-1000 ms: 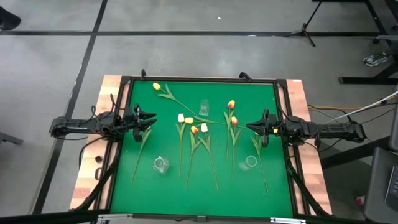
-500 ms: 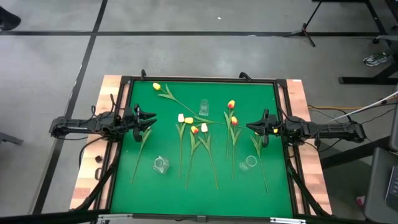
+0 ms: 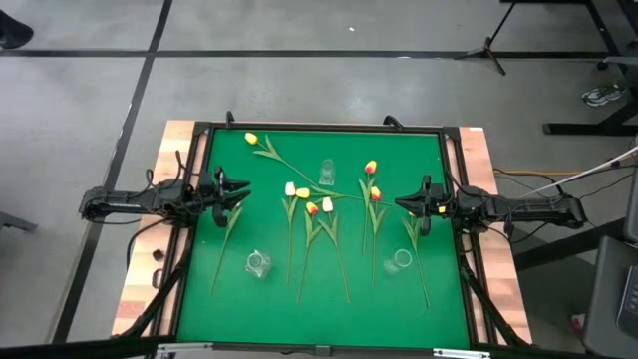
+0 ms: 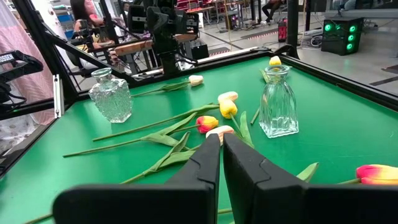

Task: Sort flowers into vase by color
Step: Put the left white tulip into the top transparent vase

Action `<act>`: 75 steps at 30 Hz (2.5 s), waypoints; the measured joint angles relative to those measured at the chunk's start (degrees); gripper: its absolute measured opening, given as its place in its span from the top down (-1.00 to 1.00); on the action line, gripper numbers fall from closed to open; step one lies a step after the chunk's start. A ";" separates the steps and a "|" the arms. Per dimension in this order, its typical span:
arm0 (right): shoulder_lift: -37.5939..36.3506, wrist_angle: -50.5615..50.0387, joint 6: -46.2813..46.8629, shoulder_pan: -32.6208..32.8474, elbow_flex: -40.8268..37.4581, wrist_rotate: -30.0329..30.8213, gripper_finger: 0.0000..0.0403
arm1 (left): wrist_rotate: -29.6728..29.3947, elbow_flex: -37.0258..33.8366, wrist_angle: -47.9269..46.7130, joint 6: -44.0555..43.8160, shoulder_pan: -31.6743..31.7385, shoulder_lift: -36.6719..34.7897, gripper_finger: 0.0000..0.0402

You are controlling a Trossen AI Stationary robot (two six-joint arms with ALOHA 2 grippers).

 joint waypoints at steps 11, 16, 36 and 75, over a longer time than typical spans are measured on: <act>-0.01 0.19 0.00 0.00 0.02 0.01 0.89 | 0.02 0.00 3.91 -1.26 -0.02 0.00 0.28; -0.02 0.70 -0.02 0.00 0.02 0.83 0.89 | -0.22 0.00 6.95 -0.99 -0.02 0.00 0.28; -0.02 16.20 3.40 -0.01 0.01 0.48 0.89 | -11.84 10.17 10.03 1.08 0.02 6.49 0.28; -0.02 19.72 1.95 0.00 0.00 7.93 0.79 | 6.88 44.95 -70.86 -58.32 3.98 51.30 0.28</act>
